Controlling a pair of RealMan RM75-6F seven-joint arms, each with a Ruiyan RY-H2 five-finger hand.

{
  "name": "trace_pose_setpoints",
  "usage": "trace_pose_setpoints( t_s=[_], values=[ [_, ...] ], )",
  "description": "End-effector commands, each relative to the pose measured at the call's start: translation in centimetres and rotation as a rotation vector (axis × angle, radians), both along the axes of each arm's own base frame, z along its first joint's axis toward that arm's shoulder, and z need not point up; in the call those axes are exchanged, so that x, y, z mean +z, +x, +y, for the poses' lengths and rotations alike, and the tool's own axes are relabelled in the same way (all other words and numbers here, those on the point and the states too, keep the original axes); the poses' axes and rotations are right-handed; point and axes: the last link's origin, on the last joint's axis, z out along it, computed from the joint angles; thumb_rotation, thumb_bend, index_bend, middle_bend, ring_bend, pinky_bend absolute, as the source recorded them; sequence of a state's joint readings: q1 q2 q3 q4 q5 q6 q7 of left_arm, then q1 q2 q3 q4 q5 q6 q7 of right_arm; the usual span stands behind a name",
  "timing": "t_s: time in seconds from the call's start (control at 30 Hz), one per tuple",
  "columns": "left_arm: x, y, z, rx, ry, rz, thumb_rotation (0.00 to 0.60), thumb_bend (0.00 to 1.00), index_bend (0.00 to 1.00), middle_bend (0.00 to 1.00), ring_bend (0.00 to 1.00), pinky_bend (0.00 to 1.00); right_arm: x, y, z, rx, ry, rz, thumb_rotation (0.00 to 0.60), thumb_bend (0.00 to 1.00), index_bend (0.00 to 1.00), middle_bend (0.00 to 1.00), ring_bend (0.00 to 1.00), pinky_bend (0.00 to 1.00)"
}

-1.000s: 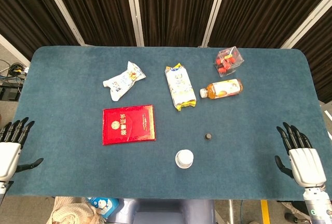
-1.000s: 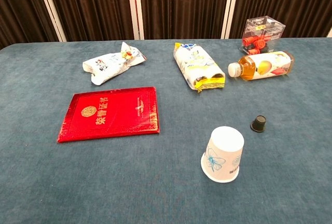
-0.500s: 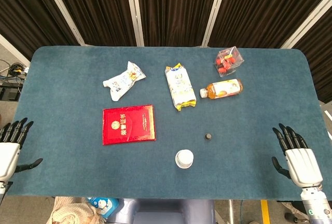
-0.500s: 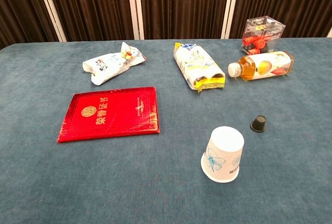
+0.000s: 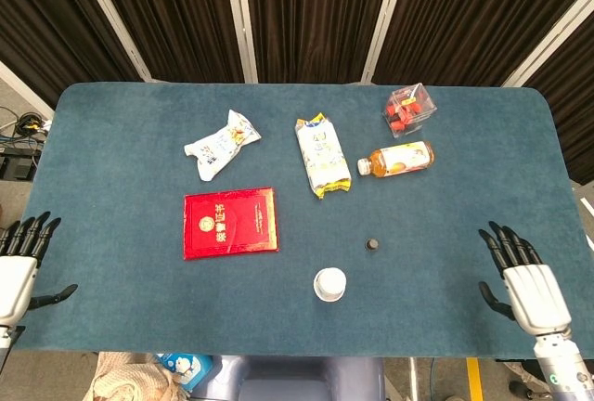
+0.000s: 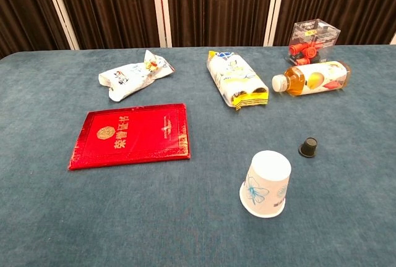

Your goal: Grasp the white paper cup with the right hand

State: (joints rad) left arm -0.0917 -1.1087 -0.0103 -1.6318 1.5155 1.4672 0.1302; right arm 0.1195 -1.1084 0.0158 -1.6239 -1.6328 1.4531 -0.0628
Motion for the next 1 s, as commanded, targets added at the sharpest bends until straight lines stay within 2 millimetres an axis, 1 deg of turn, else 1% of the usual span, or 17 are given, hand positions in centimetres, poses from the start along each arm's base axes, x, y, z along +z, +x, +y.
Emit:
trace_pose_setpoints(
  t_s=[0.03,0.07,0.13,0.17,0.2,0.27,0.33,0.43,0.67,0.8,1.0],
  values=[
    [-0.1,0.0,0.0,0.003,-0.005,-0.006,0.600,0.00,0.00,0.00,0.00,0.02,-0.8,2.1,-1.1,0.131,0.080,-0.037,0.600,0.39,0.00,0.00,0.00,0.15],
    [-0.1,0.0,0.0,0.004,-0.006,-0.007,0.600,0.00,0.00,0.00,0.00,0.02,-1.0,2.5,-1.3,0.157,0.101,-0.041,0.600,0.39,0.00,0.00,0.01,0.15],
    [-0.2,0.0,0.1,0.004,-0.006,-0.004,0.600,0.00,0.00,0.00,0.00,0.02,-1.8,4.0,-1.7,0.246,0.179,-0.063,0.600,0.39,0.00,0.00,0.02,0.16],
    [-0.2,-0.1,0.1,0.009,-0.010,0.001,0.600,0.00,0.00,0.00,0.00,0.02,-3.5,6.6,-1.7,0.368,0.277,-0.094,0.600,0.39,0.00,0.00,0.04,0.17],
    [-0.3,-0.1,0.1,0.011,-0.010,0.003,0.600,0.00,0.00,0.00,0.00,0.02,-4.2,7.5,-1.8,0.409,0.317,-0.092,0.600,0.39,0.00,0.00,0.05,0.18],
    [-0.3,-0.1,0.1,0.012,-0.010,0.005,0.600,0.00,0.00,0.00,0.00,0.02,-5.1,8.4,-1.8,0.452,0.359,-0.080,0.600,0.39,0.00,0.01,0.06,0.19],
    [-0.3,-0.1,0.1,0.011,-0.010,0.005,0.600,0.00,0.00,0.00,0.00,0.02,-6.5,9.7,-1.8,0.509,0.410,-0.056,0.600,0.39,0.00,0.01,0.06,0.20],
    [-0.3,-0.1,0.1,0.008,-0.010,0.004,0.600,0.00,0.00,0.00,0.00,0.02,-8.0,10.8,-1.7,0.542,0.457,-0.045,0.600,0.39,0.00,0.01,0.07,0.20],
    [-0.3,-0.2,0.2,0.014,-0.009,-0.003,0.600,0.00,0.00,0.00,0.00,0.02,-10.1,12.8,-1.8,0.582,0.501,-0.038,0.600,0.39,0.00,0.01,0.07,0.20],
    [-0.3,-0.2,0.2,0.015,-0.009,-0.004,0.600,0.00,0.00,0.00,0.00,0.02,-10.6,13.3,-1.9,0.580,0.513,-0.031,0.600,0.39,0.00,0.01,0.07,0.20],
    [-0.4,-0.2,0.2,0.018,-0.010,-0.004,0.600,0.00,0.00,0.00,0.00,0.02,-11.9,13.9,-2.3,0.535,0.533,0.021,0.600,0.39,0.00,0.01,0.07,0.20]
  ],
)
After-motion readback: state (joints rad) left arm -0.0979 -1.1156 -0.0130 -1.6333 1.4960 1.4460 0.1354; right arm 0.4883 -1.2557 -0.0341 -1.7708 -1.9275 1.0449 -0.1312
